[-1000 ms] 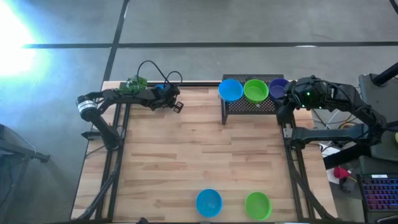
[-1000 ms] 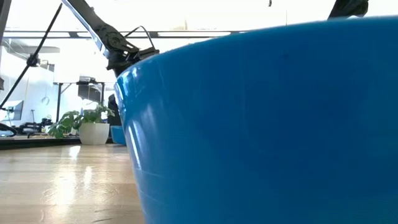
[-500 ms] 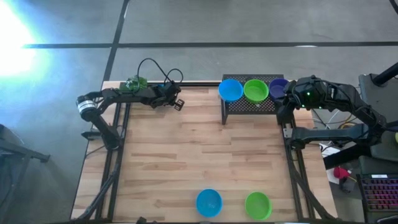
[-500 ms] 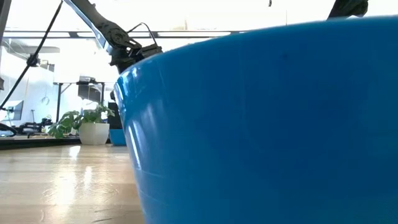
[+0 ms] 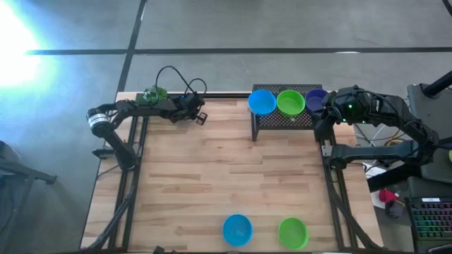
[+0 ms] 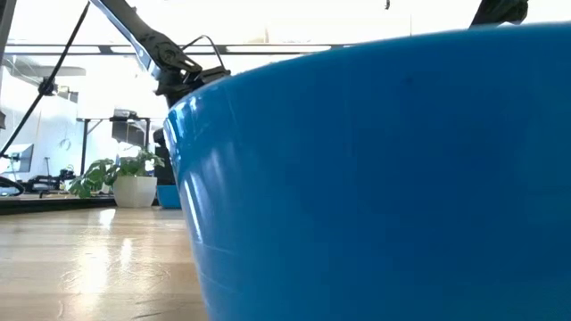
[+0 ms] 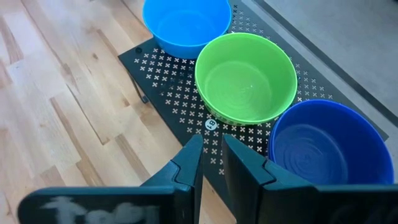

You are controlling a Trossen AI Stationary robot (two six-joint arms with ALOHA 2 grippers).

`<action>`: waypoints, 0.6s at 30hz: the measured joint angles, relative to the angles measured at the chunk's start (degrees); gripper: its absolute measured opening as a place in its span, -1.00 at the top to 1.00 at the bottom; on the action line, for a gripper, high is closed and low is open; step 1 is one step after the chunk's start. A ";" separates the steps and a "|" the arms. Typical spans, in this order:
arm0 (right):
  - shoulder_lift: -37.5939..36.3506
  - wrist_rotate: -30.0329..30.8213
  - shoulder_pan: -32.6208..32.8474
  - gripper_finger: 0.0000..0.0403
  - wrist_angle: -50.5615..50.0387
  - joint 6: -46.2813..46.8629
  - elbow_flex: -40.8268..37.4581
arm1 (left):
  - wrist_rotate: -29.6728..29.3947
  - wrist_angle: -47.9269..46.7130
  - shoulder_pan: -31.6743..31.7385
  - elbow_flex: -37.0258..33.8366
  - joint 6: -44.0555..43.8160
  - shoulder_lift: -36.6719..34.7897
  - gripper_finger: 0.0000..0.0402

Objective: Pick & Place Mini bowls
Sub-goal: Stack the top blue bowl on the blue bowl on the shelf

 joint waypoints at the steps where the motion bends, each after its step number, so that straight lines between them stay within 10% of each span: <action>1: 0.00 0.00 0.00 0.72 0.00 0.00 0.00 | 0.02 0.05 0.00 -0.16 0.00 0.00 0.71; 18: 0.00 0.09 -0.01 0.72 0.02 -0.02 -0.02 | 0.87 1.40 0.22 -4.88 0.14 0.02 0.71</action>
